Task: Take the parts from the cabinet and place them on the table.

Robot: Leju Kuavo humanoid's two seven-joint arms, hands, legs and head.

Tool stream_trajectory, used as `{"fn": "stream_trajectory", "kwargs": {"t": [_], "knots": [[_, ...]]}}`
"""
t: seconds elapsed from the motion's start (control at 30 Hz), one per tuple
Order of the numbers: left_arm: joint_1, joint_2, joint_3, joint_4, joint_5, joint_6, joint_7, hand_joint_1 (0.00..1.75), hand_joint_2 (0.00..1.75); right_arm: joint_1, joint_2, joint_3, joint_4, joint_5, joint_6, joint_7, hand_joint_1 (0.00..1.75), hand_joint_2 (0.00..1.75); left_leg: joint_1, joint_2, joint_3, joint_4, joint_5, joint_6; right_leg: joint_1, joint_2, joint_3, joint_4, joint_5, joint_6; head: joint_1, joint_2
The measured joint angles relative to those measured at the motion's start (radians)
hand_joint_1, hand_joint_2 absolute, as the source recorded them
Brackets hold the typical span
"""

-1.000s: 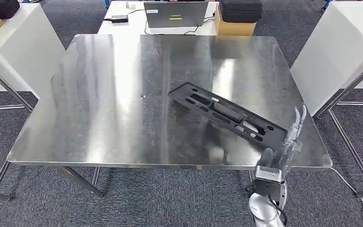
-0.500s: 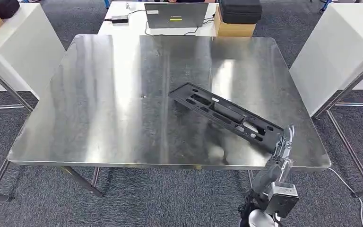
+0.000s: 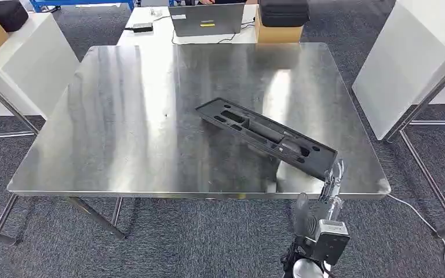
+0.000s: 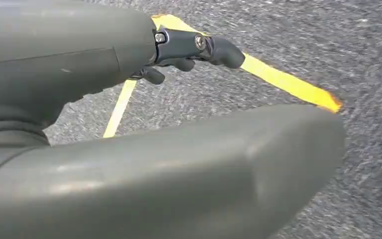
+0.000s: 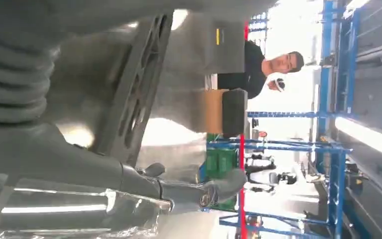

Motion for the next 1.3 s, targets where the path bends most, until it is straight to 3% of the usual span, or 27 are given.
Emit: {"fn": "stream_trajectory", "kwargs": {"t": [0.07,0.1,0.13,0.2,0.27,0.3,0.33,0.4,0.47,0.5,0.57,0.63,0.67,0.7,0.77,0.83,0.93,0.97,1.0,1.03,1.1,1.13,1.17,1.2,1.23,1.27,1.3], "knots": [[0.000,-0.001,0.001,0.000,0.004,-0.004,-0.002,0.00,0.00,0.001,0.003,0.000,0.005,0.000,-0.005,0.000,0.00,1.75,0.001,0.000,-0.049,0.143,-0.108,-0.008,0.005,-0.003,-0.020,0.001,0.014,-0.017,-0.001,0.000],[0.000,-0.001,0.001,0.000,0.005,-0.010,-0.003,0.00,0.00,0.003,0.003,-0.001,0.008,0.000,-0.011,0.000,0.00,1.75,0.001,0.000,-0.074,0.225,-0.149,-0.010,0.008,-0.005,-0.031,0.002,0.022,-0.019,-0.001,0.000],[0.000,-0.001,0.001,0.000,0.005,-0.012,-0.004,0.00,0.00,0.005,0.003,-0.002,0.010,0.002,-0.020,0.000,0.00,1.75,0.002,0.000,-0.080,0.265,-0.162,-0.010,0.011,-0.006,-0.040,0.002,0.030,-0.019,0.000,0.000],[0.000,-0.001,0.001,0.000,0.005,-0.021,-0.004,0.00,0.00,0.012,0.003,-0.007,0.011,0.007,-0.031,0.000,0.00,1.75,0.002,0.000,-0.027,0.216,-0.124,-0.002,0.015,-0.007,-0.057,0.002,0.042,-0.016,0.000,0.000],[-0.001,-0.001,0.001,0.000,0.003,-0.023,-0.004,0.00,0.00,0.015,0.003,-0.013,0.011,0.010,-0.039,0.000,0.00,1.75,0.001,-0.001,0.097,0.041,-0.063,0.013,0.018,-0.005,-0.070,0.002,0.056,-0.011,-0.001,0.000],[-0.003,-0.001,0.001,0.000,-0.003,-0.026,-0.005,0.00,0.00,0.016,0.003,-0.016,0.010,0.012,-0.043,0.000,0.00,1.75,-0.001,-0.002,0.156,-0.046,-0.068,0.022,0.018,-0.005,-0.071,0.002,0.064,-0.010,-0.001,0.000],[-0.004,0.000,0.001,-0.002,-0.008,-0.032,-0.004,0.00,0.00,0.020,0.003,-0.020,0.005,0.016,-0.051,-0.001,0.00,1.75,-0.008,-0.001,0.164,-0.059,-0.067,0.017,0.022,-0.005,-0.073,0.000,0.071,0.000,0.003,0.000],[-0.004,-0.002,0.000,-0.002,-0.016,-0.037,-0.004,0.00,0.00,0.027,0.003,-0.025,0.002,0.025,-0.061,-0.002,0.00,1.75,-0.016,-0.002,0.154,-0.059,-0.059,0.023,0.019,-0.008,-0.073,-0.002,0.081,0.014,-0.007,0.000],[-0.004,-0.001,0.000,-0.002,-0.025,-0.042,-0.002,0.00,0.00,0.043,0.002,-0.032,-0.010,0.052,-0.079,-0.002,0.00,1.75,-0.015,0.001,0.139,-0.076,-0.030,0.038,0.028,-0.008,-0.076,-0.013,0.099,0.031,-0.005,0.000],[-0.007,-0.004,0.000,-0.003,-0.028,-0.044,-0.002,0.00,0.00,0.049,0.001,-0.039,-0.014,0.066,-0.088,-0.003,0.00,1.75,-0.011,0.008,0.127,-0.079,-0.014,0.042,0.024,-0.008,-0.093,0.013,0.063,0.022,-0.006,0.000],[-0.005,-0.004,-0.001,-0.003,-0.034,-0.051,0.001,0.00,0.00,0.061,-0.001,-0.051,-0.018,0.092,-0.100,-0.002,0.00,1.75,-0.014,0.011,0.098,-0.078,0.005,0.055,0.025,-0.008,-0.135,0.139,-0.054,-0.004,0.008,0.000],[-0.004,-0.004,-0.001,-0.003,-0.041,-0.053,0.003,0.00,0.00,0.071,-0.003,-0.062,-0.019,0.109,-0.105,0.001,0.00,1.75,-0.017,0.015,0.070,-0.077,0.028,0.058,0.024,-0.008,-0.169,0.288,-0.117,0.002,0.010,0.000],[-0.004,-0.005,-0.002,-0.003,-0.046,-0.054,0.004,0.00,0.00,0.076,-0.004,-0.068,-0.019,0.114,-0.105,0.004,0.00,1.75,-0.019,0.017,0.055,-0.076,0.039,0.057,0.023,-0.008,-0.161,0.314,-0.114,0.013,0.010,0.000],[-0.004,-0.005,-0.002,-0.003,-0.047,-0.055,0.005,0.00,0.00,0.079,-0.005,-0.073,-0.019,0.117,-0.105,0.004,0.00,1.75,-0.020,0.018,0.041,-0.075,0.050,0.056,0.023,-0.008,-0.126,0.290,-0.091,0.026,0.010,0.000],[-0.004,-0.005,-0.002,-0.003,-0.048,-0.055,0.005,0.00,0.00,0.080,-0.007,-0.077,-0.020,0.119,-0.106,0.005,0.00,1.75,-0.021,0.018,0.020,-0.074,0.068,0.050,0.023,-0.008,-0.004,0.137,-0.040,0.041,0.010,0.000],[-0.006,-0.005,-0.003,-0.004,-0.055,-0.059,0.007,0.00,0.00,0.080,-0.007,-0.079,-0.023,0.126,-0.108,0.008,0.00,1.75,-0.030,0.018,0.010,-0.064,0.081,0.040,0.029,-0.008,0.125,-0.051,-0.060,0.027,0.014,0.000],[-0.006,-0.005,-0.008,-0.004,-0.066,-0.062,0.008,0.00,0.00,0.090,-0.010,-0.090,-0.025,0.135,-0.106,0.013,0.00,1.75,-0.027,0.016,0.004,-0.062,0.107,0.029,0.035,-0.006,0.098,-0.045,-0.052,0.016,0.008,0.000],[-0.003,-0.005,-0.008,-0.004,-0.066,-0.062,0.008,0.00,0.00,0.094,-0.010,-0.092,-0.024,0.137,-0.102,0.014,0.00,1.75,-0.028,0.013,-0.001,-0.060,0.113,0.023,0.014,-0.008,0.090,-0.050,-0.042,0.001,0.007,0.000],[-0.003,-0.003,-0.009,-0.005,-0.066,-0.062,0.008,0.00,0.00,0.094,-0.011,-0.093,-0.022,0.138,-0.096,0.017,0.00,1.75,-0.022,0.007,-0.013,-0.044,0.083,0.017,0.012,-0.014,0.082,-0.049,-0.031,-0.008,0.007,0.000],[-0.003,-0.004,-0.009,-0.005,-0.066,-0.062,0.007,0.00,0.00,0.094,-0.010,-0.095,-0.020,0.138,-0.091,0.022,0.00,1.75,-0.018,0.005,-0.027,-0.002,0.016,0.009,0.011,-0.014,0.069,-0.049,-0.019,-0.024,0.004,0.000],[-0.003,-0.003,-0.010,-0.005,-0.065,-0.061,0.007,0.00,0.00,0.095,-0.010,-0.097,-0.014,0.143,-0.084,0.024,0.00,1.75,-0.008,0.005,-0.058,0.137,-0.102,-0.007,0.013,-0.014,0.041,-0.048,0.004,-0.027,-0.002,0.000],[-0.003,-0.003,-0.010,-0.005,-0.066,-0.061,0.007,0.00,0.00,0.095,-0.010,-0.098,-0.011,0.144,-0.083,0.025,0.00,1.75,-0.003,0.005,-0.066,0.201,-0.133,-0.015,0.012,-0.015,0.025,-0.047,0.015,-0.025,-0.002,0.000],[-0.003,-0.003,-0.010,-0.005,-0.066,-0.061,0.007,0.00,0.00,0.095,-0.011,-0.098,-0.007,0.144,-0.083,0.027,0.00,1.75,0.004,0.005,-0.061,0.232,-0.128,-0.022,0.012,-0.016,0.019,-0.044,0.027,-0.022,-0.003,0.000],[-0.003,-0.003,-0.011,-0.005,-0.066,-0.061,0.007,0.00,0.00,0.095,-0.011,-0.099,-0.002,0.145,-0.083,0.027,0.00,1.75,0.011,0.005,-0.039,0.225,-0.092,-0.027,0.009,-0.017,-0.001,-0.040,0.037,-0.016,-0.002,0.000],[-0.003,-0.003,-0.011,-0.006,-0.065,-0.061,0.007,0.00,0.00,0.095,-0.011,-0.100,0.001,0.145,-0.083,0.028,0.00,1.75,0.016,0.005,-0.002,0.187,-0.048,-0.030,0.006,-0.016,-0.018,-0.032,0.045,-0.010,-0.003,0.000],[-0.003,-0.003,-0.011,-0.006,-0.066,-0.061,0.007,0.00,0.00,0.094,-0.011,-0.100,0.003,0.145,-0.083,0.028,0.00,1.75,0.022,0.005,0.060,0.107,-0.011,-0.034,0.001,-0.016,-0.036,-0.020,0.051,-0.001,-0.003,0.000],[-0.004,-0.003,-0.011,-0.006,-0.066,-0.061,0.007,0.00,0.00,0.093,-0.011,-0.100,0.005,0.145,-0.083,0.028,0.00,1.75,0.027,0.003,0.123,0.016,-0.015,-0.038,0.000,-0.015,-0.048,-0.009,0.056,0.006,-0.003,0.000]]}}
